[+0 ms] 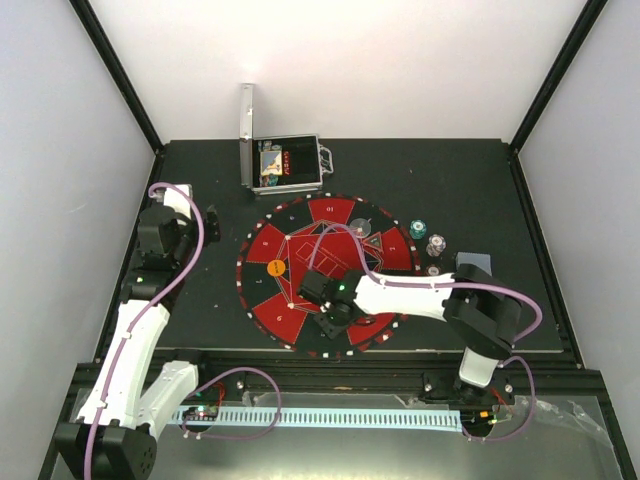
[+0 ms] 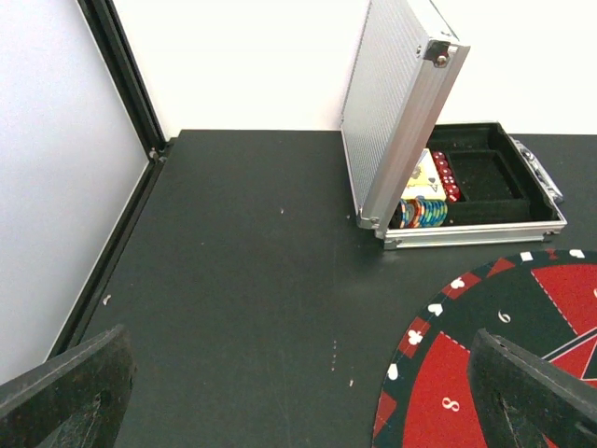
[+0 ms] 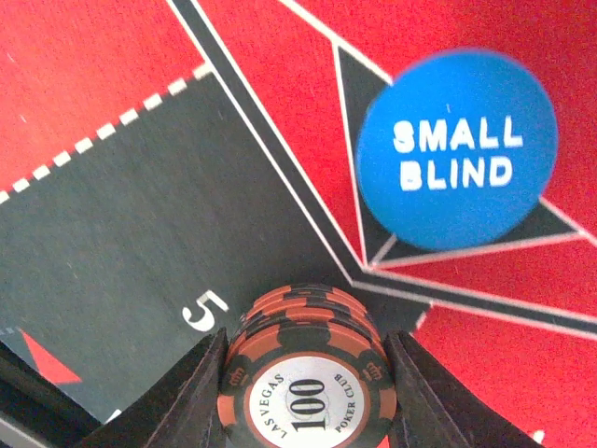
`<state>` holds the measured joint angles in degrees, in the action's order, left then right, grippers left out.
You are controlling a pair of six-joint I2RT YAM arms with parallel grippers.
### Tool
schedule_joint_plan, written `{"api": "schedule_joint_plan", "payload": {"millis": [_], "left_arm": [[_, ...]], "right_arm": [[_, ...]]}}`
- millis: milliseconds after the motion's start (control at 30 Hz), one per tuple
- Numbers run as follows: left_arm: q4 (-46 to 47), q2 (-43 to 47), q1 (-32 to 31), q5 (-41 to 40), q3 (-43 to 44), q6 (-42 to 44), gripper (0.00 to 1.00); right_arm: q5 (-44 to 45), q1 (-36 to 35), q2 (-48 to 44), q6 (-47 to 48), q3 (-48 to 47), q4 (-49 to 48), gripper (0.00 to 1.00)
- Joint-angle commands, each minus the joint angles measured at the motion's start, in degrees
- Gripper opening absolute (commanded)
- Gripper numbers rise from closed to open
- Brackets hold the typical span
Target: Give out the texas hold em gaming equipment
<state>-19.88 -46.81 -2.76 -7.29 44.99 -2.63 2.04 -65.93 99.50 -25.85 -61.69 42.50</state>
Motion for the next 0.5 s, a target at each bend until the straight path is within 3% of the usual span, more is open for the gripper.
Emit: {"api": "schedule_joint_plan", "payload": {"millis": [0,467], "left_arm": [[0.1,0.8,-0.4,-0.1,1.6,-0.8,0.99],[0.2,0.8,-0.5,-0.1,1.7,-0.8,0.99]], "right_arm": [[1.0,-0.7,2.4,1.1,-3.6,-1.5,0.39],[2.8,-2.9,9.4,3.4,-10.4,-0.3,0.39]]}}
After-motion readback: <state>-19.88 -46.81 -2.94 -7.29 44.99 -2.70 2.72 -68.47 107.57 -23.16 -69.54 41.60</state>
